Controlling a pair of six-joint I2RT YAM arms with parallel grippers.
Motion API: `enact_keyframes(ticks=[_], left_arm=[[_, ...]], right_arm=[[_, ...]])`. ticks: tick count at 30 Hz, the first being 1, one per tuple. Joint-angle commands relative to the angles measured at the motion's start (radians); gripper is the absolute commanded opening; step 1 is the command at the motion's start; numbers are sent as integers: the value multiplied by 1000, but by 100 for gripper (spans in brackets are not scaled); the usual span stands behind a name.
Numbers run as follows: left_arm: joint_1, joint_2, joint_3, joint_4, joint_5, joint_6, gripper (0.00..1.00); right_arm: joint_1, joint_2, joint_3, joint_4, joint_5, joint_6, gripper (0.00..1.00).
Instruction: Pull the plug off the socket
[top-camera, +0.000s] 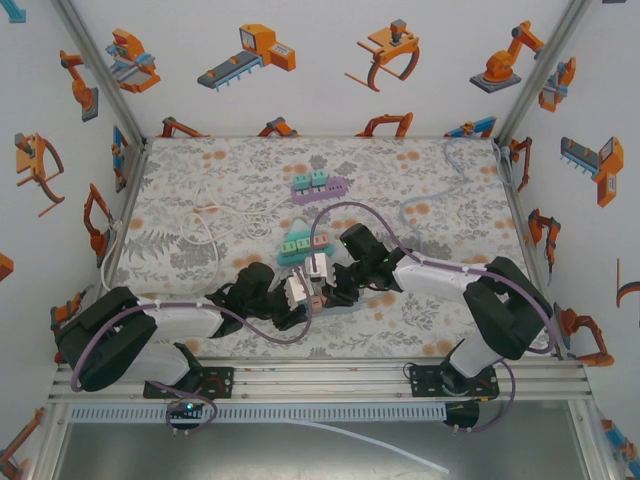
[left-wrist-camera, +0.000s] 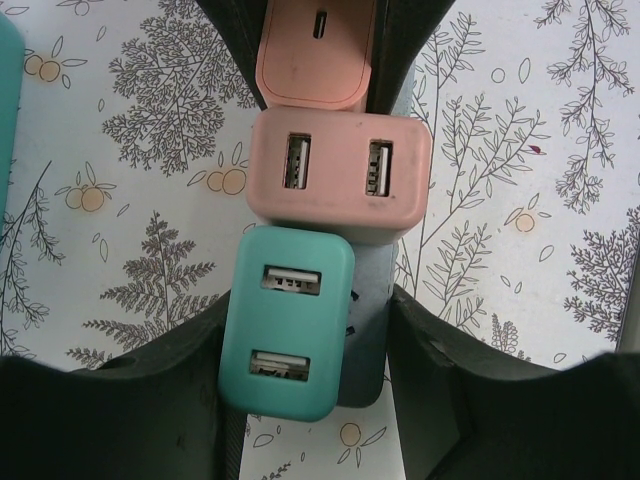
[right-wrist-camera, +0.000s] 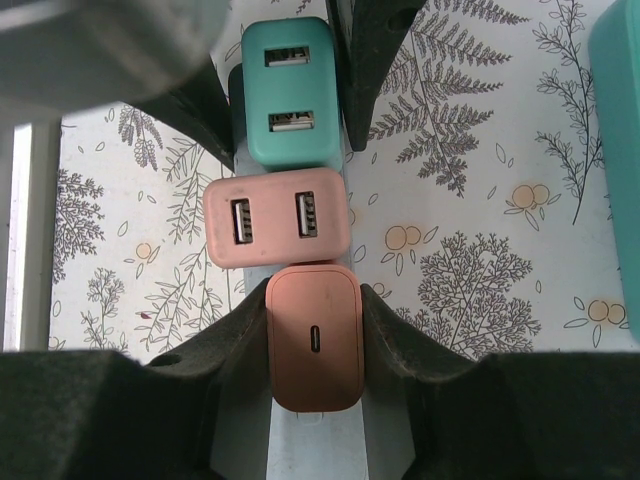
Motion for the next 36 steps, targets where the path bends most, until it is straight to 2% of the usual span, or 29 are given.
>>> enact_keyframes(ticks=[1, 5, 9, 15, 20, 22, 24, 27, 29, 31, 34, 36], left_arm=[[1, 48, 22, -80, -52, 33, 12], [2, 78, 32, -75, -44, 17, 12], [1, 98, 39, -67, -47, 1, 10], [3, 122, 79, -162, -82, -11, 9], [3, 145, 95, -188, -102, -21, 3], [3, 153, 103, -196, -103, -23, 2], [2, 158, 108, -202, -101, -26, 1], [3, 164, 112, -208, -100, -30, 0], [3, 171, 122, -221, -97, -34, 0], [3, 184, 138, -243, -95, -40, 0], [3, 210, 155, -259, -89, -48, 0], [3, 225, 158, -258, -94, -52, 0]], right_arm=[[13, 11, 39, -28, -74, 39, 20], [13, 2, 40, 13, -119, 78, 11], [13, -10, 35, 36, -150, 102, 6], [28, -61, 14, 15, -79, 30, 4], [19, -72, 19, 106, -156, 157, 2], [19, -70, 18, 126, -158, 162, 2], [26, -66, 18, 109, -127, 124, 0], [61, -62, 51, -38, -58, -17, 0], [62, -81, 27, -4, -69, -17, 0], [55, -112, -12, 94, -92, 49, 0], [13, -129, -48, 251, -178, 232, 0], [4, -133, -56, 245, -166, 234, 0]])
